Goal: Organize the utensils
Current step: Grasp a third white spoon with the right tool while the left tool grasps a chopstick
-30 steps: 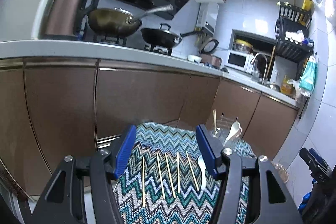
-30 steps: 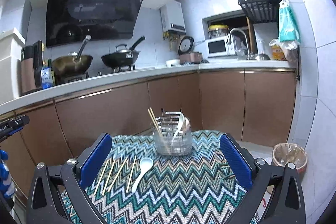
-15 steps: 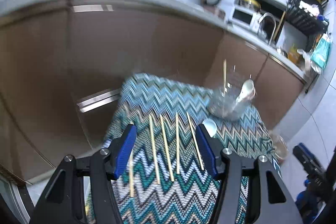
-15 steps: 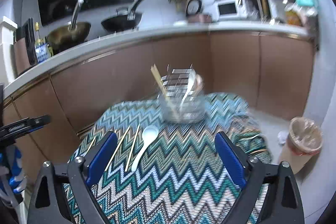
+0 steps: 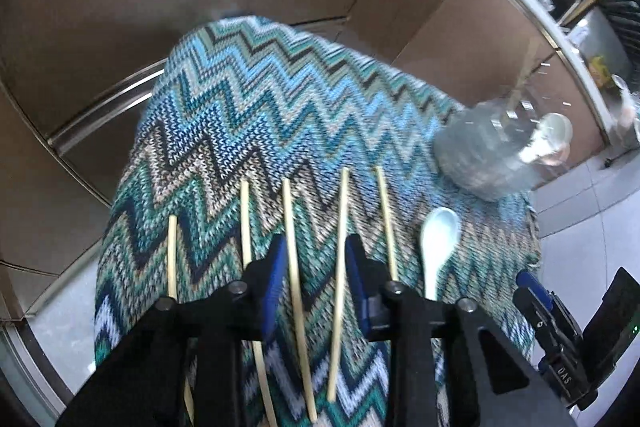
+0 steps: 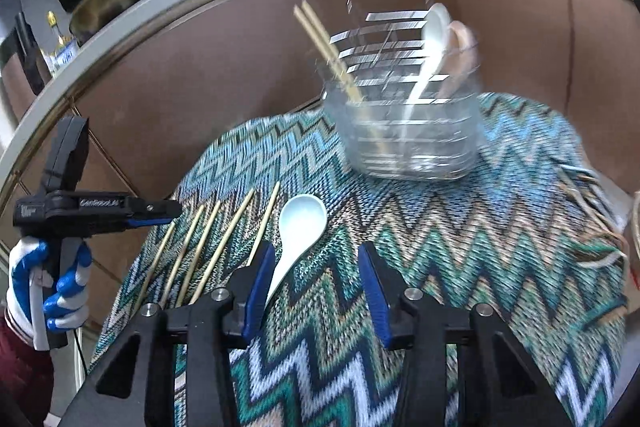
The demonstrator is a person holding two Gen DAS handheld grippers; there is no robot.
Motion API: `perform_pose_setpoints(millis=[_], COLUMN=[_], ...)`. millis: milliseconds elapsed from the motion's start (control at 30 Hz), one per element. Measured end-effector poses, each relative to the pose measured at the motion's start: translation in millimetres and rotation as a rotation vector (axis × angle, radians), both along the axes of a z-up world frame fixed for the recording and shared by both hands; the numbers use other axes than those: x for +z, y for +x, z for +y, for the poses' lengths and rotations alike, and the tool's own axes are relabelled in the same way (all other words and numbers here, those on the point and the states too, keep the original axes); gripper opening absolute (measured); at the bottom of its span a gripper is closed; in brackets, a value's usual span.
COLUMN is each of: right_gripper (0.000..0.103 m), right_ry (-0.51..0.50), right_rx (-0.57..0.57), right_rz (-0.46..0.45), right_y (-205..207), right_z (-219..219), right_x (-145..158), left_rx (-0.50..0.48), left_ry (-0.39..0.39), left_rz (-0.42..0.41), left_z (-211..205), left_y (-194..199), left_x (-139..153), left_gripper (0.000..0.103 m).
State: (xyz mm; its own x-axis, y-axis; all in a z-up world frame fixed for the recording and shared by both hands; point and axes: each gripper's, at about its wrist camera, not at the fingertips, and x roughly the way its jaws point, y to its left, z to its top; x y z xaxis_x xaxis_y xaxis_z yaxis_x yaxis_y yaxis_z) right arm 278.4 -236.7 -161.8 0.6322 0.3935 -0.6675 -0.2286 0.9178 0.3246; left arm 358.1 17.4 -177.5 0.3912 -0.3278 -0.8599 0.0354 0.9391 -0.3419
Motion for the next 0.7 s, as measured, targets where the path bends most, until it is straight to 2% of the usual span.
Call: perform_pose_setpoints(millis=[167,367,600,700], right_gripper=[0.031,0.03,0.026,0.014], right_ry=[0.048,0.067,0.064,0.056], right_rx=[0.035,0.06,0.069,0.08], right_rz=[0.07,0.112,0.139,0.143], right_y=[34.7,62.9,84.7,88.8], right_z=[5.6,12.6,16.4,20.0], right_x=[-22.1,-37.3,-47.9,-49.5], left_rx=[-0.007,-0.015,-0.038,-0.039], left_ry=[0.012,0.031,0.056,0.073], left_rz=[0.075,0.14,0.159,0.158], left_z=[-3.9,-3.4,-7.4,-10.1], left_y=[24.6,39.4,43.9,44.8], left_x=[-18.9,-36.0,-42.0,-41.8], left_gripper=[0.019,0.014,0.009,0.006])
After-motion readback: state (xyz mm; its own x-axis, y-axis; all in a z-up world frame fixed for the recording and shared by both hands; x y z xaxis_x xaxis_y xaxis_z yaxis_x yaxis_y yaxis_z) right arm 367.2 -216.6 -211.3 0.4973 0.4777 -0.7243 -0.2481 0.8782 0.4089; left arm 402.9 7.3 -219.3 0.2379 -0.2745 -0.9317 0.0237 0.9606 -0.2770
